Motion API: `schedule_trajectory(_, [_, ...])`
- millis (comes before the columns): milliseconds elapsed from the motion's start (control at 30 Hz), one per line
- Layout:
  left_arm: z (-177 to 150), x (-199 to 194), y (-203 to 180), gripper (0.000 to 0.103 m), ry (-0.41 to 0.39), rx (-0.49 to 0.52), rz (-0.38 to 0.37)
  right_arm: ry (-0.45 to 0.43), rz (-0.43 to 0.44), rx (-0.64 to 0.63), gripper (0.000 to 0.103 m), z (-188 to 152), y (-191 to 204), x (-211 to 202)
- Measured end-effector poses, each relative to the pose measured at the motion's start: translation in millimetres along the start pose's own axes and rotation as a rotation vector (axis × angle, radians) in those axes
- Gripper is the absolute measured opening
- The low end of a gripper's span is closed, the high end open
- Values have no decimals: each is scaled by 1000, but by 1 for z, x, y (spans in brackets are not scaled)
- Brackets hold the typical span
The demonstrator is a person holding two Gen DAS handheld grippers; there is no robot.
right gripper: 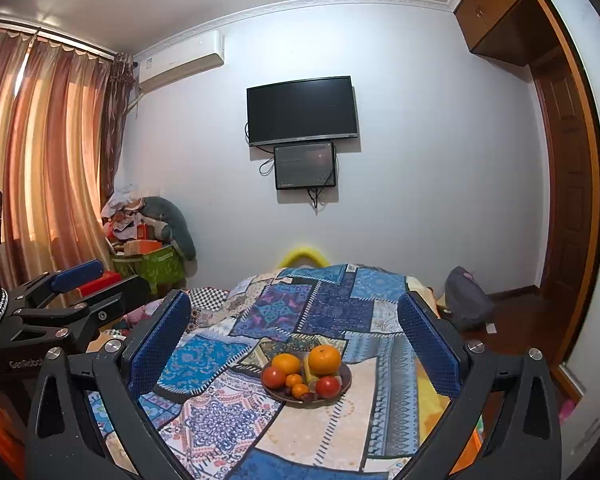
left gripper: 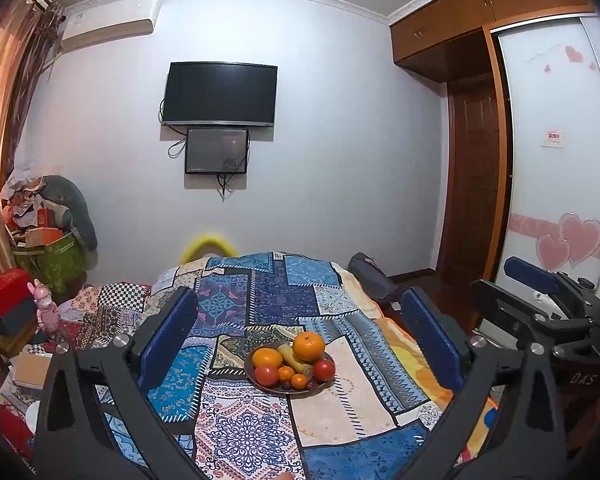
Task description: Organize fruits
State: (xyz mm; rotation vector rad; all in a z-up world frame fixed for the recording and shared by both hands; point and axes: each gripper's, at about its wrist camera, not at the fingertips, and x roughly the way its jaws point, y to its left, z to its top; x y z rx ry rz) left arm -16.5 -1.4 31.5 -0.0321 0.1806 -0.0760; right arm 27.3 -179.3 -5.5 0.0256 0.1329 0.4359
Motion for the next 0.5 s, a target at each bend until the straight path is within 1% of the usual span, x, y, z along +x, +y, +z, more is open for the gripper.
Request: schedule_trajectory(500, [-1, 2, 0, 103, 14, 2, -3, 20, -2, 14, 103, -2, -2, 4])
